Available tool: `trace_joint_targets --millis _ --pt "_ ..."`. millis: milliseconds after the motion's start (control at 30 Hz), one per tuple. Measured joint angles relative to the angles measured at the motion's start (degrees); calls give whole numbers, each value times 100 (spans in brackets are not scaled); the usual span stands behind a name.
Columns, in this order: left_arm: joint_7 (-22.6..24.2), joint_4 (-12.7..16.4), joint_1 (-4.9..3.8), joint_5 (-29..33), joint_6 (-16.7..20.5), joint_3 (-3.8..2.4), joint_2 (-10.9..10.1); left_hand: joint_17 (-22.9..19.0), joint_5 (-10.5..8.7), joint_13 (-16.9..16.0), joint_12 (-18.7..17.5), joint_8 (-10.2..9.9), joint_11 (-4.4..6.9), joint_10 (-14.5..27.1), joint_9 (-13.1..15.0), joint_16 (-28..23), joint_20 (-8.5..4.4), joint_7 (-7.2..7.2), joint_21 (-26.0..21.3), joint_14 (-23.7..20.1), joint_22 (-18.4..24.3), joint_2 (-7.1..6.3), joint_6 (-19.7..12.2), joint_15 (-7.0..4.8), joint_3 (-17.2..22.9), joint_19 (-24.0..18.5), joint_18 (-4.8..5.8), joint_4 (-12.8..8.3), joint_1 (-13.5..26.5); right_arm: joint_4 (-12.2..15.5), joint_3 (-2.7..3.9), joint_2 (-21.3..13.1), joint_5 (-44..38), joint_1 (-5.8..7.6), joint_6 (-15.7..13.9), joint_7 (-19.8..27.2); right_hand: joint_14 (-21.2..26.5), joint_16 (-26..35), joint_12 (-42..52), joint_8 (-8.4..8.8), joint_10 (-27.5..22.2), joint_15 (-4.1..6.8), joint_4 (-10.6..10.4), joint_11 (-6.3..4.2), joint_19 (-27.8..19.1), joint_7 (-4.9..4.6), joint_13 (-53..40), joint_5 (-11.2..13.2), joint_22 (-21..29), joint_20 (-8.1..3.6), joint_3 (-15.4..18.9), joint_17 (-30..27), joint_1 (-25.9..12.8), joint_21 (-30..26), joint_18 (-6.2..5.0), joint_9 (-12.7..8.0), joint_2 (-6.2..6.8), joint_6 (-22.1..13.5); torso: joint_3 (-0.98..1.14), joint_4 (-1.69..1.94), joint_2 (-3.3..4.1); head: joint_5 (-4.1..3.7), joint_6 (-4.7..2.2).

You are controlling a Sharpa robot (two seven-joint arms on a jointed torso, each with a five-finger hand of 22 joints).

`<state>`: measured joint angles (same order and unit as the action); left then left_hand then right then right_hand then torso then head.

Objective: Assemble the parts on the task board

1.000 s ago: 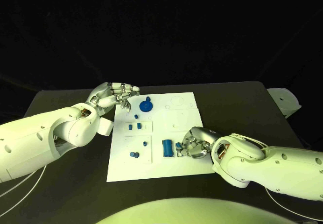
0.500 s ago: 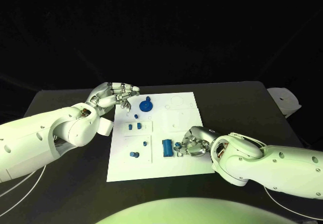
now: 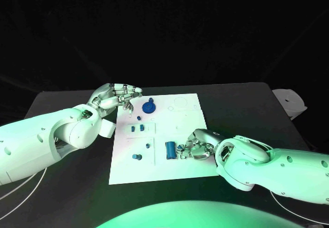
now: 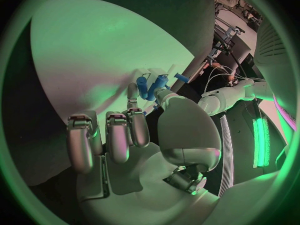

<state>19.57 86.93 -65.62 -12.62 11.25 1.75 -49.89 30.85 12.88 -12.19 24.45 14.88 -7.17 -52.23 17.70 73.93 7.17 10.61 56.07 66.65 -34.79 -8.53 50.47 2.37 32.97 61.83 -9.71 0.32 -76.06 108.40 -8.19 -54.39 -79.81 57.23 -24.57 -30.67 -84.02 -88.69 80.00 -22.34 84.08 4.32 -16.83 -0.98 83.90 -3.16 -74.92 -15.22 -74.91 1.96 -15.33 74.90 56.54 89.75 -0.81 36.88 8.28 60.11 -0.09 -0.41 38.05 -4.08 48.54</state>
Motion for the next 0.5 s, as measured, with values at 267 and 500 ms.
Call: trace_joint_targets --millis 267,500 --pt "-3 0 0 -1 -1 0 -3 0 0 0 0 0 0 0 0 0 0 0 0 0 0 0 0 0 0 0 0 0 0 55 0 -73 -70 -2 -5 0 0 0 49 -9 -4 0 0 -4 0 20 0 -157 0 0 32 5 -66 0 0 23 -66 20 0 -2 -1 5 -2" --pt "-5 -1 0 -2 -1 0 -4 0 0 5 0 0 0 0 -1 0 0 0 0 0 0 0 0 0 0 0 0 0 0 41 0 -89 -131 -2 12 0 -1 -25 199 -49 -5 41 127 -47 2 46 1 -550 1 -42 -225 4 604 0 0 39 -302 46 0 -3 -1 -16 -4"
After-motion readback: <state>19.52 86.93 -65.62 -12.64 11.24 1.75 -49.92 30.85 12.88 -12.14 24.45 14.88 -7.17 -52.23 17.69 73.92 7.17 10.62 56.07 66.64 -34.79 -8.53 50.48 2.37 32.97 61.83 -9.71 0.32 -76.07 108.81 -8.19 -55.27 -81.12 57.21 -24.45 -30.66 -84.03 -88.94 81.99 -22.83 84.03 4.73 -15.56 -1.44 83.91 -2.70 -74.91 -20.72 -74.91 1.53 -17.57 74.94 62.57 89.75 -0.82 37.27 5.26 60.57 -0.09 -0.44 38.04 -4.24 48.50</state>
